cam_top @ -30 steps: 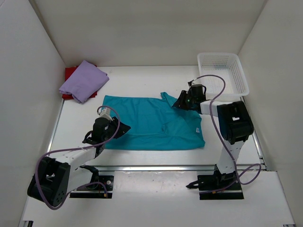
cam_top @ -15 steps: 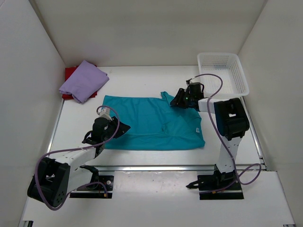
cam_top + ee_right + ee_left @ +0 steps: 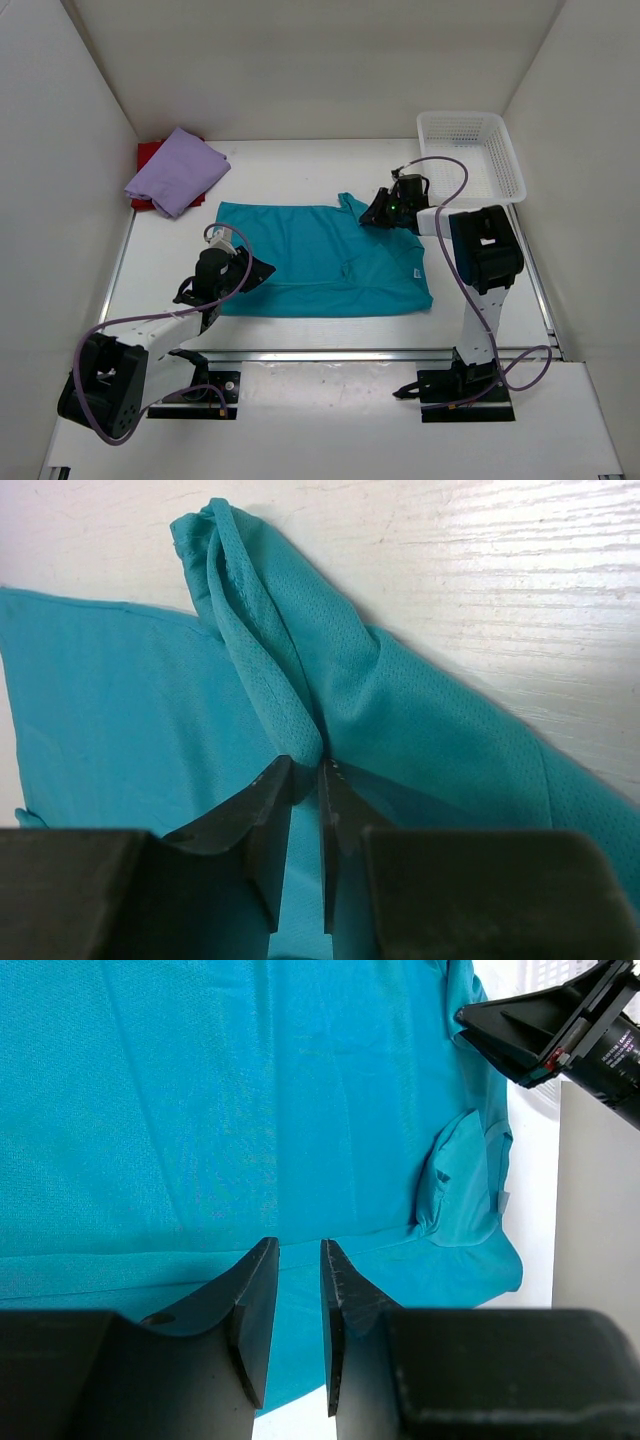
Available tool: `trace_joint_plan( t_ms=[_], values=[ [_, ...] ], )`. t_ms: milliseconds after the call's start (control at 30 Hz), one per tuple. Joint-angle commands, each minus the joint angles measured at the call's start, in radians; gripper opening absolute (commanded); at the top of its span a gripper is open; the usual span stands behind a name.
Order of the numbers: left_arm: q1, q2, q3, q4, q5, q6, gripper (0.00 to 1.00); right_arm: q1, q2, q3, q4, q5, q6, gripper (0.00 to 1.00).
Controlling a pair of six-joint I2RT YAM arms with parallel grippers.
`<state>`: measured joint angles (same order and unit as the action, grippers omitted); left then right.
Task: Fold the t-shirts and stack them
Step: Grap the side of the flattened tshirt furthest away from the robot with both arms
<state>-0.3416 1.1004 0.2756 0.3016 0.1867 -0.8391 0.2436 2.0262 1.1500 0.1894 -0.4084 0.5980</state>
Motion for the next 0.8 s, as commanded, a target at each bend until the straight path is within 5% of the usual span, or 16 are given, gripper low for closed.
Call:
trace_joint_plan(
  t_ms=[0,433,767],
  values=[
    [0.004,-0.014,0.008,0.024,-0.009,0.005,0.34,0.008,-0.026,0.03,0.012,0.026,-0.029,0.15],
    [0.073,0.045,0.142,0.011,-0.018,-0.006,0.34,0.028,-0.011,0.273,-0.312,0.29,-0.334,0.01],
    [0.283,0.34,0.425,-0.078,-0.122,0.055,0.33,0.063,0.072,0.484,-0.43,0.393,-0.448,0.01]
  ],
)
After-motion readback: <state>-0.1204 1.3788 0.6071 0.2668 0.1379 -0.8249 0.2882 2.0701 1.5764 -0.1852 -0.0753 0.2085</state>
